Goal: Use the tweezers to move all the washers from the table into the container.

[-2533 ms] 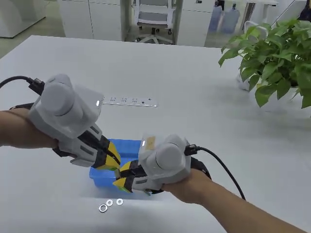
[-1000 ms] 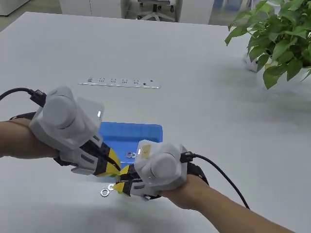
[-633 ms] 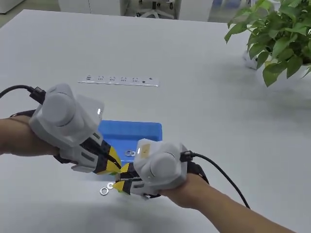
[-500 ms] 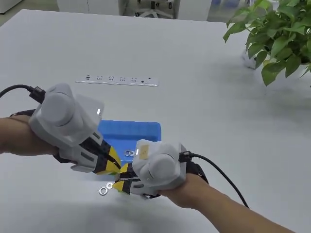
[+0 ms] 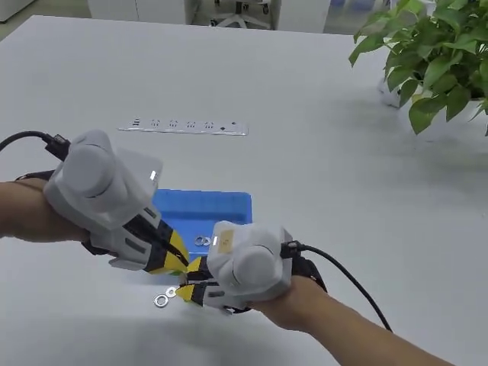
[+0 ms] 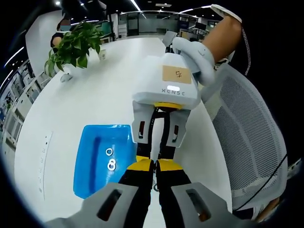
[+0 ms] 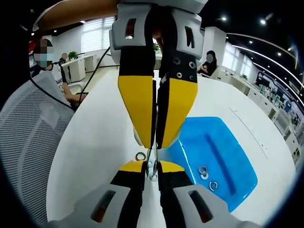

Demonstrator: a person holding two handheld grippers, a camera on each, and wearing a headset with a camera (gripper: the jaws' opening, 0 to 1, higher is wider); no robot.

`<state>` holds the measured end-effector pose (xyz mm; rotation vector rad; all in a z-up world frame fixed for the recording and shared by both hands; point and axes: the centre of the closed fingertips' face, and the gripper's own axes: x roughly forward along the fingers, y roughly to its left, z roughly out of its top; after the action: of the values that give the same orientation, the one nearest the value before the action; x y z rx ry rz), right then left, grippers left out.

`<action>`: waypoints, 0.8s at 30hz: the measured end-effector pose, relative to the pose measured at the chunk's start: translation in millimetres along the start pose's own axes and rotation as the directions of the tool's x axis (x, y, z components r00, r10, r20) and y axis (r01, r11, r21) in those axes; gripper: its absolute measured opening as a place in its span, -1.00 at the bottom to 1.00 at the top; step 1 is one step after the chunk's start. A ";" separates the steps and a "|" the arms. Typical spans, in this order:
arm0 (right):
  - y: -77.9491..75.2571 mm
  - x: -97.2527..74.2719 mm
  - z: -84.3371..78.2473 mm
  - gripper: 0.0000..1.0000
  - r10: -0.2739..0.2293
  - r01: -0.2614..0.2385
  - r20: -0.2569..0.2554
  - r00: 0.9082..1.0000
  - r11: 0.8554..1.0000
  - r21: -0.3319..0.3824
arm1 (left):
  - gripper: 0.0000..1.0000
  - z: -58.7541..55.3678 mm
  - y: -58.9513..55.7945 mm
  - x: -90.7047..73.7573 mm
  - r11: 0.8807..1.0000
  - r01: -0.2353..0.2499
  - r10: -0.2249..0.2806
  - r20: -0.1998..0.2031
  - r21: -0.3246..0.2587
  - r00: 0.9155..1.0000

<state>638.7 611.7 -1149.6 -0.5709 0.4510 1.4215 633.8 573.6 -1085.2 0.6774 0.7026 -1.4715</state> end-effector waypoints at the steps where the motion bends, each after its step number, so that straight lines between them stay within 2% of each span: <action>1: -0.7 -0.1 -0.1 -0.76 -0.004 0.004 0.005 1.000 1.000 0.008 | -0.88 0.3 0.1 0.1 1.000 0.001 -0.001 0.001 0.004 1.000; 12: -0.9 -0.5 -3.3 -0.77 -0.002 0.002 -0.004 1.000 1.000 0.022 | -0.89 1.0 1.4 1.9 1.000 0.019 -0.019 0.003 0.008 1.000; 24: -0.4 -0.8 -3.8 -0.80 -0.001 0.001 -0.006 1.000 0.999 0.054 | -0.89 1.1 0.1 2.2 1.000 0.016 -0.016 0.001 0.005 1.000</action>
<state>639.1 608.7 -1152.1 -0.5314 0.4922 1.4025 633.9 571.4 -1086.2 0.6766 0.7054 -1.4883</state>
